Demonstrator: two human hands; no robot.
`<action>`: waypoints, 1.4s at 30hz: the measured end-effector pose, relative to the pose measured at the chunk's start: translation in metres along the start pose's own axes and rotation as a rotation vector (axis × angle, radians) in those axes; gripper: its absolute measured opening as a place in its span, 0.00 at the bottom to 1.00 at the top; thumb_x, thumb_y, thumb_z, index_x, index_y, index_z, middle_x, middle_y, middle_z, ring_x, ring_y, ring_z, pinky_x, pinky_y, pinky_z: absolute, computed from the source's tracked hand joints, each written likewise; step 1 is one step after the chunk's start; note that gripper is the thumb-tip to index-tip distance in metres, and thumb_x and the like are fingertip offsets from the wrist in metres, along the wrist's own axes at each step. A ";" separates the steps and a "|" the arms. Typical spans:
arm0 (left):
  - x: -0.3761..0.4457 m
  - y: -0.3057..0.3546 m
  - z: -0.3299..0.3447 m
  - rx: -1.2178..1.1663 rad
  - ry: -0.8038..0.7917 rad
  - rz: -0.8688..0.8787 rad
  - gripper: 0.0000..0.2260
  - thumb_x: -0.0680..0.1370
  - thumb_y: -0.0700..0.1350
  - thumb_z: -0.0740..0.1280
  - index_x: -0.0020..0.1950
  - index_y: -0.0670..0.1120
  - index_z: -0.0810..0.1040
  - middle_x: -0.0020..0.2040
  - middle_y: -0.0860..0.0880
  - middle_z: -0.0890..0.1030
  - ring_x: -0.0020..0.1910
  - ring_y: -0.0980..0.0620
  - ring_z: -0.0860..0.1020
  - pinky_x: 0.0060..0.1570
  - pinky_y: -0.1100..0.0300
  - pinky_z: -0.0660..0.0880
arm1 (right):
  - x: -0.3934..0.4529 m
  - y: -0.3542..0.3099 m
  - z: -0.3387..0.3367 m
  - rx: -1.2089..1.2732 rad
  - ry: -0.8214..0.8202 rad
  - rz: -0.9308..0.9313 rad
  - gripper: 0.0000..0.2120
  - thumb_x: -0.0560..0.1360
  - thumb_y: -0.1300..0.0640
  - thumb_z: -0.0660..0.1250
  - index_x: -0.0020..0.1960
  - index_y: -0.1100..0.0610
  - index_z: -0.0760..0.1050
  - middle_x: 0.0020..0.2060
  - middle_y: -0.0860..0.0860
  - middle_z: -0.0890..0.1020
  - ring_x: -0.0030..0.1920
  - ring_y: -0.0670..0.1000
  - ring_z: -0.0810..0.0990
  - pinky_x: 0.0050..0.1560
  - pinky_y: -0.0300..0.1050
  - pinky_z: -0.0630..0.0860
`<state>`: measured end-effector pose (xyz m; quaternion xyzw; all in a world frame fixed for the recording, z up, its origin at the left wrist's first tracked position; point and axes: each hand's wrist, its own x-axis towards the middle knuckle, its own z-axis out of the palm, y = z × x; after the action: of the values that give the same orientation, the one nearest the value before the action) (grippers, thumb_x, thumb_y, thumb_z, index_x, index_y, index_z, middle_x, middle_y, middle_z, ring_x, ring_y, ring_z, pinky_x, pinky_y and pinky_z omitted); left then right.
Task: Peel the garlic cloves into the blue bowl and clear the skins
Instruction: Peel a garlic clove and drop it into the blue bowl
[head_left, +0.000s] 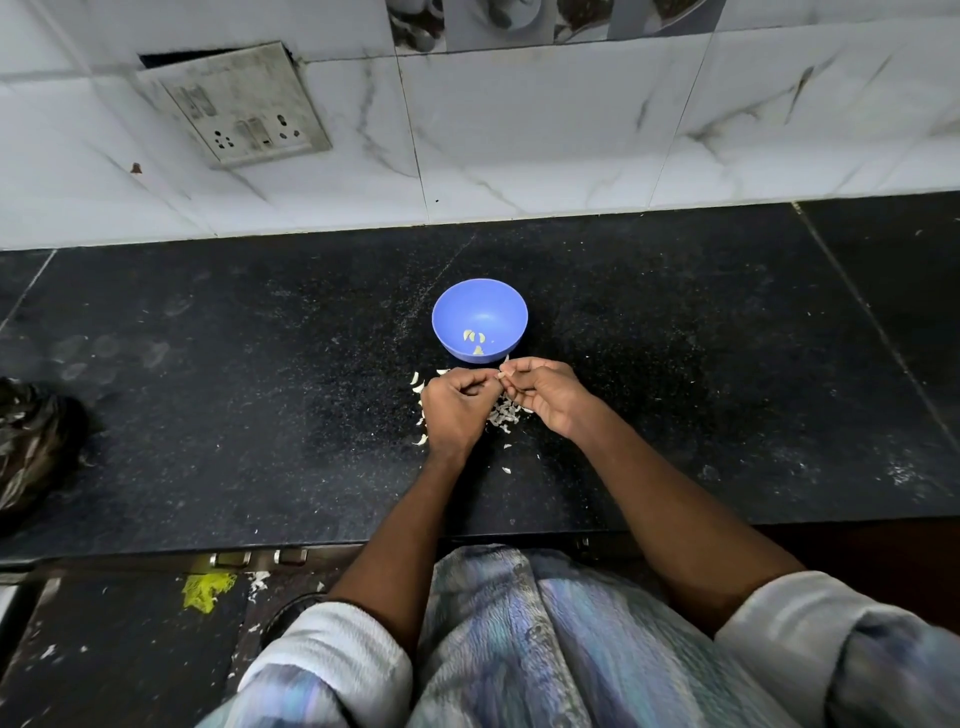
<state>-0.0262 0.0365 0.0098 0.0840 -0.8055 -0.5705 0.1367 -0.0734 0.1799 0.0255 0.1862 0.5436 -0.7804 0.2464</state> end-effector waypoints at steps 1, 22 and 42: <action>0.000 0.000 0.000 0.001 -0.004 -0.002 0.04 0.74 0.39 0.77 0.47 0.44 0.90 0.39 0.53 0.88 0.35 0.61 0.83 0.39 0.65 0.79 | 0.000 0.000 0.000 0.001 -0.001 0.008 0.07 0.79 0.73 0.66 0.51 0.64 0.80 0.41 0.57 0.84 0.42 0.49 0.82 0.41 0.36 0.81; -0.003 -0.010 -0.001 0.054 -0.014 -0.082 0.03 0.77 0.41 0.77 0.47 0.47 0.90 0.40 0.56 0.88 0.38 0.57 0.86 0.44 0.58 0.84 | 0.003 0.006 -0.004 -0.246 -0.020 -0.167 0.03 0.79 0.64 0.72 0.52 0.61 0.83 0.42 0.57 0.87 0.40 0.49 0.83 0.47 0.42 0.82; -0.004 -0.005 -0.002 0.096 -0.116 -0.204 0.02 0.72 0.42 0.78 0.39 0.46 0.88 0.31 0.53 0.85 0.29 0.60 0.80 0.36 0.62 0.80 | 0.007 0.009 -0.008 -0.481 -0.042 -0.262 0.02 0.77 0.63 0.74 0.47 0.58 0.86 0.40 0.62 0.85 0.37 0.51 0.76 0.40 0.40 0.77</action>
<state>-0.0220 0.0341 0.0052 0.1389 -0.8256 -0.5462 0.0270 -0.0741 0.1832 0.0122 0.0341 0.7277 -0.6577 0.1917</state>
